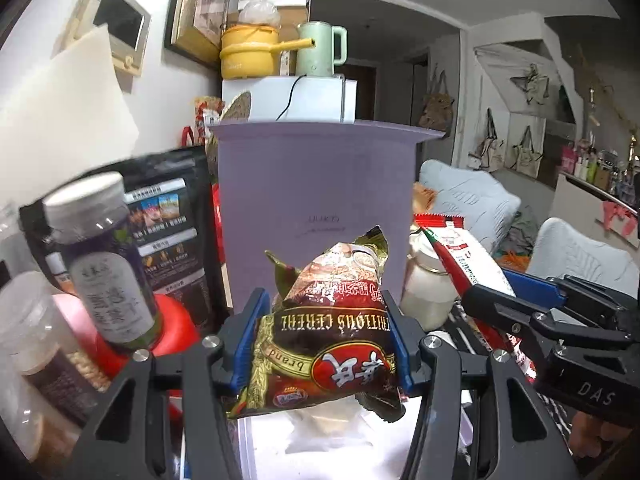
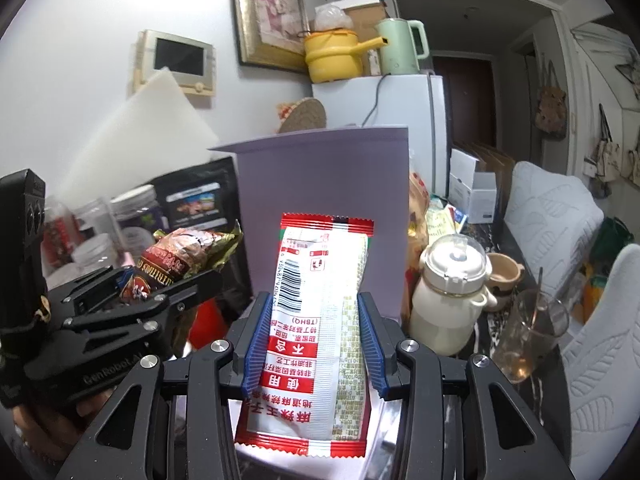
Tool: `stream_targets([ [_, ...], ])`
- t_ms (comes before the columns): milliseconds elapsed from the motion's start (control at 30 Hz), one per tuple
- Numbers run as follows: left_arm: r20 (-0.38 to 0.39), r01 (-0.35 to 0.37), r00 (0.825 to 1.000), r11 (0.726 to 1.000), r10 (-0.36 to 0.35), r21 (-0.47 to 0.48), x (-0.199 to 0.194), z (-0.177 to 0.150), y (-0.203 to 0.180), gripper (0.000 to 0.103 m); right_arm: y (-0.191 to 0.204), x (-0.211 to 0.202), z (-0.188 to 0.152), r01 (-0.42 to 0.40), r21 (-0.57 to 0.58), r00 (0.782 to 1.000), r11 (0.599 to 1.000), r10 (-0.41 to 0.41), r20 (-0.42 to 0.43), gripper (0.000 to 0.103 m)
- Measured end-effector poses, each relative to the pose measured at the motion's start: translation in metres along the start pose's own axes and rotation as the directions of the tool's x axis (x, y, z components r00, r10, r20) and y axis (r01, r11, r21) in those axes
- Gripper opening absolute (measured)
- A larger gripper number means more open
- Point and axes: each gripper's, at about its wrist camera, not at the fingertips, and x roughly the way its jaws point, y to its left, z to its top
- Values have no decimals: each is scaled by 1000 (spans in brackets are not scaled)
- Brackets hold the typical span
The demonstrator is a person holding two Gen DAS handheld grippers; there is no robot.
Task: Organize soft objects
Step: 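Carry the cereal bag and red-and-white packet toward the lavender box with both tools, then lower both packets into the lavender box and open both tools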
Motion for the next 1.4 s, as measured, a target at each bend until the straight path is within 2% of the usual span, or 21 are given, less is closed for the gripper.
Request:
stream_targets([
  [133, -54, 11, 998, 1000, -13, -29, 22, -8, 9, 54, -5, 22, -2, 28, 11, 999, 1000, -28, -25, 42],
  [367, -146, -19, 989, 1000, 21, 16, 55, -20, 13, 54, -5, 56, -17, 58, -30, 993, 998, -61, -100, 42],
  [567, -217, -2, 976, 1000, 7, 23, 78, -29, 12, 54, -11, 72, -26, 57, -27, 987, 998, -60, -149, 42],
  [667, -276, 15, 961, 1000, -15, -2, 92, -35, 14, 54, -13, 77, -30, 52, -31, 983, 998, -57, -175, 42],
  [767, -321, -16, 947, 1000, 19, 11, 100, -43, 12, 54, -12, 84, -35, 45, -34, 976, 998, -52, -213, 42],
  [867, -347, -13, 938, 1000, 19, 18, 106, -50, 11, 54, -12, 91, -40, 20, -20, 968, 1000, -25, -248, 42],
  [1033, -383, -27, 923, 999, 38, 36, 116, -60, 7, 54, -9, 99, -47, 28, -49, 961, 998, -40, -274, 42],
  [1167, -421, -51, 904, 997, 70, 56, 127, -68, 3, 54, -10, 105, -54, 25, -57, 953, 998, -41, -301, 42],
  [1300, -458, -41, 887, 999, 53, 35, 137, -75, 4, 54, -15, 113, -59, 36, -53, 945, 998, -52, -324, 42],
  [1400, -459, -41, 887, 998, 54, 38, 140, -74, 4, 54, -19, 118, -62, 43, -48, 940, 998, -57, -338, 42],
])
